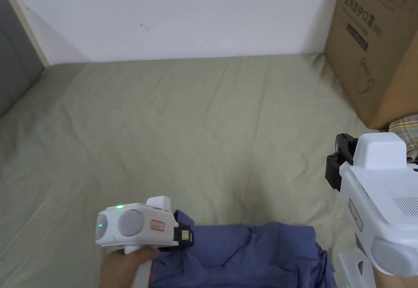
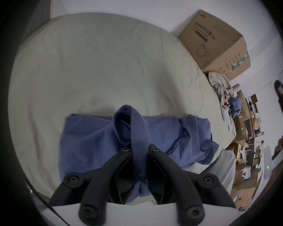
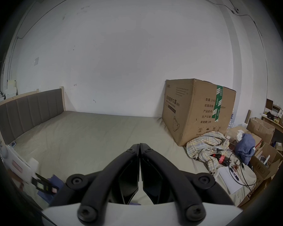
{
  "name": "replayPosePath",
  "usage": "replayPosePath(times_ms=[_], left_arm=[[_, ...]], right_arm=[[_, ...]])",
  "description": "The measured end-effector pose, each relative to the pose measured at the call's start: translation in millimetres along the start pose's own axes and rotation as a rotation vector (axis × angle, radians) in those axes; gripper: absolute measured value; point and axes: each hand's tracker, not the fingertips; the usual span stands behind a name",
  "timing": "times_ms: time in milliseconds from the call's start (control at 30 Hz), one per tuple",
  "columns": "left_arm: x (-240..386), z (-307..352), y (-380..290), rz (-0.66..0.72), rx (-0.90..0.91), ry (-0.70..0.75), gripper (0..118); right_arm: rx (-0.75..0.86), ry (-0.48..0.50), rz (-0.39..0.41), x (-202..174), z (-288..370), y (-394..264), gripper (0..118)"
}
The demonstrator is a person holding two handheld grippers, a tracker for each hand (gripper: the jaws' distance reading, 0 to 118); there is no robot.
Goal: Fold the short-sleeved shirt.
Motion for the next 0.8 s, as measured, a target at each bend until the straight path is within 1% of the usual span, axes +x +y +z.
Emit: replayPosePath(times_ms=[133, 200, 233, 267, 300, 367, 400, 433, 533, 600, 733, 800], left_arm=[[13, -43, -10, -0.051, -0.067, 0.101, 12], [17, -53, -14, -0.066, -0.072, 0.125, 21], [21, -52, -17, -0.067, -0.065, 0.124, 32], [22, -52, -18, -0.061, -0.052, 0.124, 50], [21, -47, -16, -0.038, -0.031, 0.085, 65], [24, -33, -18, 0.008, -0.013, 0.017, 86], [26, -23, -18, 0.019, -0.003, 0.001, 90], [28, -13, -17, 0.028, 0.012, -0.021, 90], [21, 14, -9, -0.015, 0.135, -0.045, 90], [14, 35, -7, -0.044, 0.202, -0.002, 90], [3, 64, -11, -0.114, 0.327, 0.156, 89], [-5, 73, -15, -0.141, 0.373, 0.226, 85]], right_arm=[[-0.005, -0.013, -0.004, 10, 4, -3, 0], [-0.007, -0.021, -0.006, 14, 6, -5, 0], [-0.009, -0.024, -0.007, 16, 7, -5, 0], [-0.011, -0.028, -0.009, 17, 7, -6, 0], [-0.013, -0.031, -0.010, 19, 8, -6, 0], [-0.016, -0.035, -0.012, 20, 8, -6, 0], [-0.017, -0.034, -0.013, 20, 8, -6, 0], [-0.016, -0.035, -0.014, 19, 9, -6, 0], [-0.011, -0.031, -0.015, 18, 9, -3, 0], [-0.007, -0.028, -0.012, 15, 9, -1, 0], [0.002, -0.015, -0.006, 11, 7, 3, 0], [0.004, -0.010, -0.006, 10, 6, 4, 0]])
